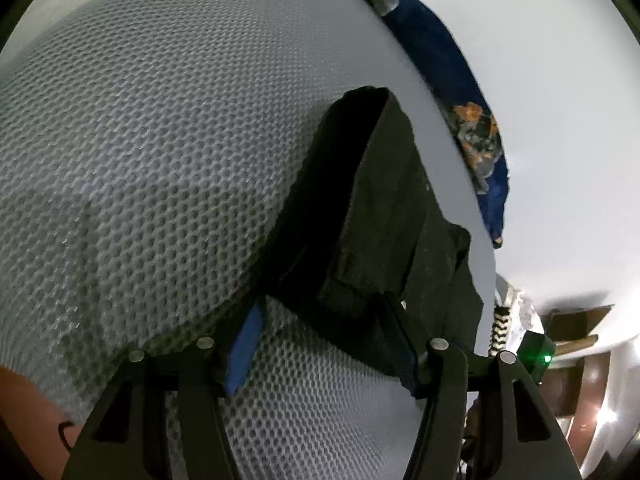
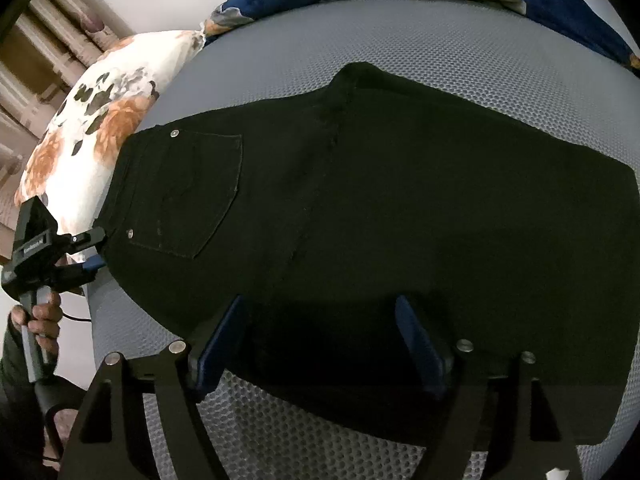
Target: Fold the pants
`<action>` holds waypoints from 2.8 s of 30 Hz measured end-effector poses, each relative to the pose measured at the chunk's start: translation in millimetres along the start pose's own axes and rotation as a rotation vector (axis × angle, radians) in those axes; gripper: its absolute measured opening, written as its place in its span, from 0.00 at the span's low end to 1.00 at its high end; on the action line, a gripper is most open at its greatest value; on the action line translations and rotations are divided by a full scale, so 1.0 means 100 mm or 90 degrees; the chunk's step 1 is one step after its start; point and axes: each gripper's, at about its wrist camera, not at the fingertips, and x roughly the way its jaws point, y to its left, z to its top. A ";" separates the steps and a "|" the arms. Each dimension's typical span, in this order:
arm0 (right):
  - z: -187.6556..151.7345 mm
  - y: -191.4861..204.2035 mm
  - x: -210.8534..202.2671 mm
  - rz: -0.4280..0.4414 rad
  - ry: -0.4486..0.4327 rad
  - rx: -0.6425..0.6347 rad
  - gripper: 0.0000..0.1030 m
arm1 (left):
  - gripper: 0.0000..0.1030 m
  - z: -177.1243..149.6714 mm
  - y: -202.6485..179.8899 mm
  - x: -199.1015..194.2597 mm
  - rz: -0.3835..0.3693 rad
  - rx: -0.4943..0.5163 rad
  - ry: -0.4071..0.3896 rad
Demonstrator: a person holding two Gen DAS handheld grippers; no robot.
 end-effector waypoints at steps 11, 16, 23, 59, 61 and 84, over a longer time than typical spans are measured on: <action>0.01 -0.04 0.01 0.012 -0.009 0.031 0.76 | 0.68 0.20 -0.12 0.18 -0.045 0.008 -0.024; 0.01 -0.02 0.01 0.010 -0.015 0.030 0.79 | 0.68 0.26 -0.20 0.27 -0.051 0.026 -0.026; 0.00 -0.03 0.01 0.010 -0.020 0.032 0.80 | 0.67 0.26 -0.36 0.52 -0.099 0.044 0.079; 0.01 -0.33 -0.37 0.034 -0.066 0.079 0.81 | 0.25 0.12 -2.02 0.62 0.057 0.225 -0.067; 0.00 -0.41 -0.44 0.032 -0.073 0.084 0.81 | 0.25 0.07 -2.12 0.59 0.042 0.241 -0.068; -0.40 -1.81 -1.34 -0.025 -0.173 0.253 0.81 | 0.25 -0.89 -3.57 1.89 -0.036 0.448 0.088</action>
